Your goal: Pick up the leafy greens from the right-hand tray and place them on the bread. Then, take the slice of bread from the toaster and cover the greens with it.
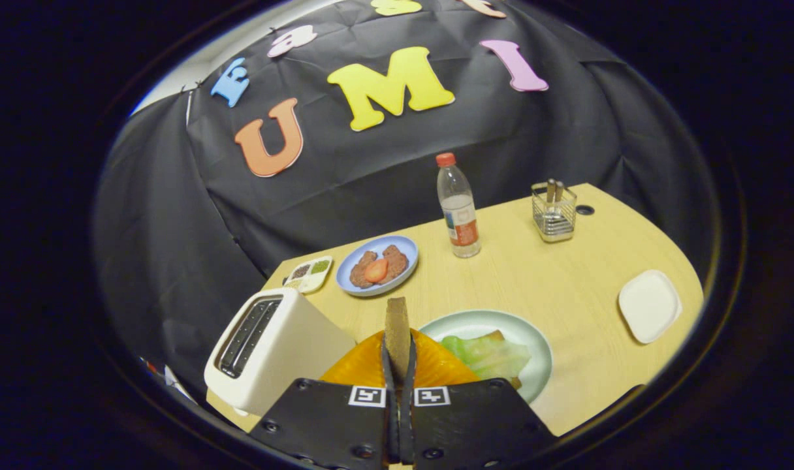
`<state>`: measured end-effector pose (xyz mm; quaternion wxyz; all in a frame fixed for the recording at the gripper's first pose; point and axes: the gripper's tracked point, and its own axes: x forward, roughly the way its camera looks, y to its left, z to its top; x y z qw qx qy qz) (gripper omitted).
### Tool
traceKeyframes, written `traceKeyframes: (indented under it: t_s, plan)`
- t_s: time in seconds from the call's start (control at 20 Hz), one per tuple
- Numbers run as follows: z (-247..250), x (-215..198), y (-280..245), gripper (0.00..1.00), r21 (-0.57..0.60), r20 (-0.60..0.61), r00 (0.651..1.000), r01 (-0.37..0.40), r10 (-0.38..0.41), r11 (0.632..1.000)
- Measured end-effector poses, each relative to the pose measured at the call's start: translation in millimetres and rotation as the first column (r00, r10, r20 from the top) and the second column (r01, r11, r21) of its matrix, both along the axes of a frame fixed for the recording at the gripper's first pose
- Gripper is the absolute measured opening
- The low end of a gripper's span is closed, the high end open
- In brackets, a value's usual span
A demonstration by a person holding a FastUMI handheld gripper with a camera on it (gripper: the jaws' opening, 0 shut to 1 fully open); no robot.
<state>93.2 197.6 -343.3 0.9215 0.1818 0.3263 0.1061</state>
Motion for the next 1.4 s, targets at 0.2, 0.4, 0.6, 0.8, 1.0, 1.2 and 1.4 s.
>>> traceKeyframes:
  t_s: [0.2,0.4,0.6,0.8,1.0,1.2,1.4]
  plan:
    - [-21,1,-22,0.03,-0.015,-0.015,1.0,0.023,-0.023,1.0]
    - [-35,2,-46,0.1,-0.032,-0.023,0.998,0.05,-0.05,0.998]
    - [-48,1,-63,0.27,-0.045,-0.055,0.996,0.069,-0.071,0.997]
    - [-44,8,-91,0.61,-0.084,-0.027,0.995,0.098,-0.101,0.992]
    - [0,12,-120,0.86,-0.119,0.066,0.992,0.115,-0.108,0.986]
    - [82,15,-162,0.95,-0.2,0.232,0.969,0.13,-0.082,0.971]
    - [166,7,-209,0.96,-0.259,0.372,0.923,0.206,-0.1,0.944]
